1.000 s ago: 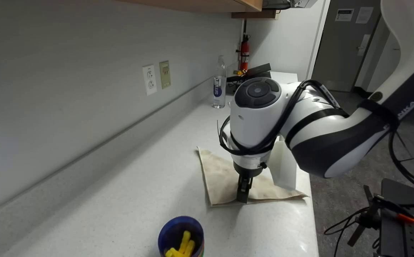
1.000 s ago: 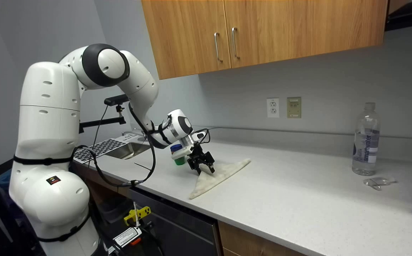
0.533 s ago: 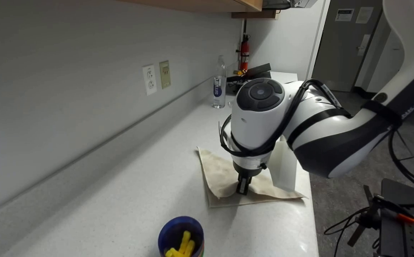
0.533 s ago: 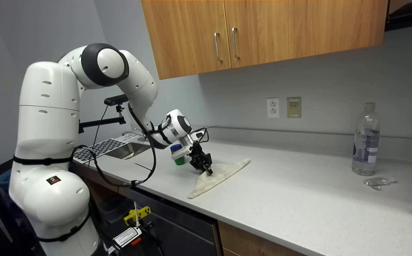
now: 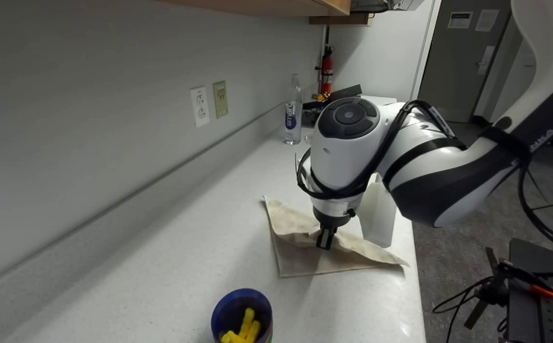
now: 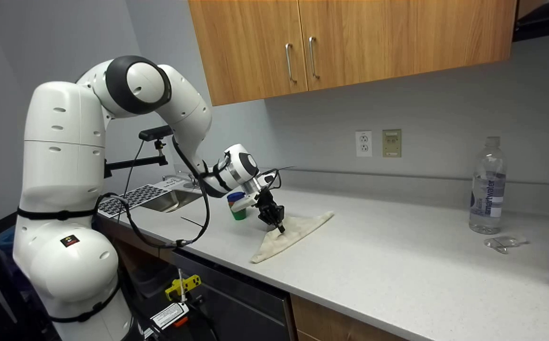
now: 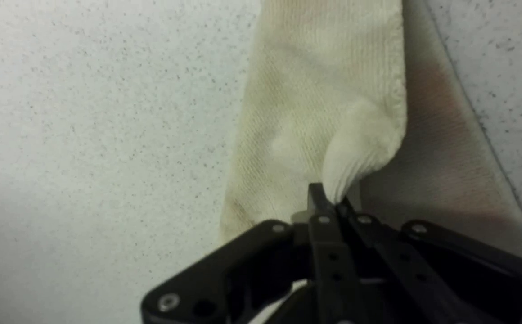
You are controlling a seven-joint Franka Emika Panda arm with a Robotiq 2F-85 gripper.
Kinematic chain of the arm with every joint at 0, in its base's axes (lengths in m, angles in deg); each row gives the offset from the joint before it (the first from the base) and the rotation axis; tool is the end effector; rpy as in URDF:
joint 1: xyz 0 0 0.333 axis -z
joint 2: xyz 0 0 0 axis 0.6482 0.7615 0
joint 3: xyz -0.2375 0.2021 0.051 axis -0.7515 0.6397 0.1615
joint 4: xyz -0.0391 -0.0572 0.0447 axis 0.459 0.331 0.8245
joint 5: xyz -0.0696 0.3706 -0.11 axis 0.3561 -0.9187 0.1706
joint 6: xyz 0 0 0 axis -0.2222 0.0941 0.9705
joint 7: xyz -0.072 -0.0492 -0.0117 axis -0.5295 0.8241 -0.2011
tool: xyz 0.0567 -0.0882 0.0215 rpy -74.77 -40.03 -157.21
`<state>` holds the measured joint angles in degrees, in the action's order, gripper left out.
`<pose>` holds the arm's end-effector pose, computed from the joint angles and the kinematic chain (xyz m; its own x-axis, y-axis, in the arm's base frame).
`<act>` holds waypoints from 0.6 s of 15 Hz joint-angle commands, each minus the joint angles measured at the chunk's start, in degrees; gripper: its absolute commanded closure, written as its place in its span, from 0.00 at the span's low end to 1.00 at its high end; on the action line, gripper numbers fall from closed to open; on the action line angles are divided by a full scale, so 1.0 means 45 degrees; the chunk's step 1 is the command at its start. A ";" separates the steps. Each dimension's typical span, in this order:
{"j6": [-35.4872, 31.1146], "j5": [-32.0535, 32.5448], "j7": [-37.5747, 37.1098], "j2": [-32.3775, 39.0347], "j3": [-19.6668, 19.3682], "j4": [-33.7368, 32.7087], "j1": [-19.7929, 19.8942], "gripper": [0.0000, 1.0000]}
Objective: Unfold the cloth
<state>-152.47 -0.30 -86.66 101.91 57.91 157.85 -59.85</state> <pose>0.5232 0.1984 0.2179 0.9429 0.3203 0.0912 0.2560 -0.8721 0.4169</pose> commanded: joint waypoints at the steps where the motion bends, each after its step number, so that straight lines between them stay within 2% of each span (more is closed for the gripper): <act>1: -0.0098 0.0044 -0.0599 -0.0527 -0.0303 0.0399 0.0482 0.99; 9: -0.0352 -0.0379 -0.0997 -0.1071 -0.0890 0.0978 0.1787 0.99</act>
<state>-152.47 -0.71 -90.61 100.16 54.19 159.16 -53.95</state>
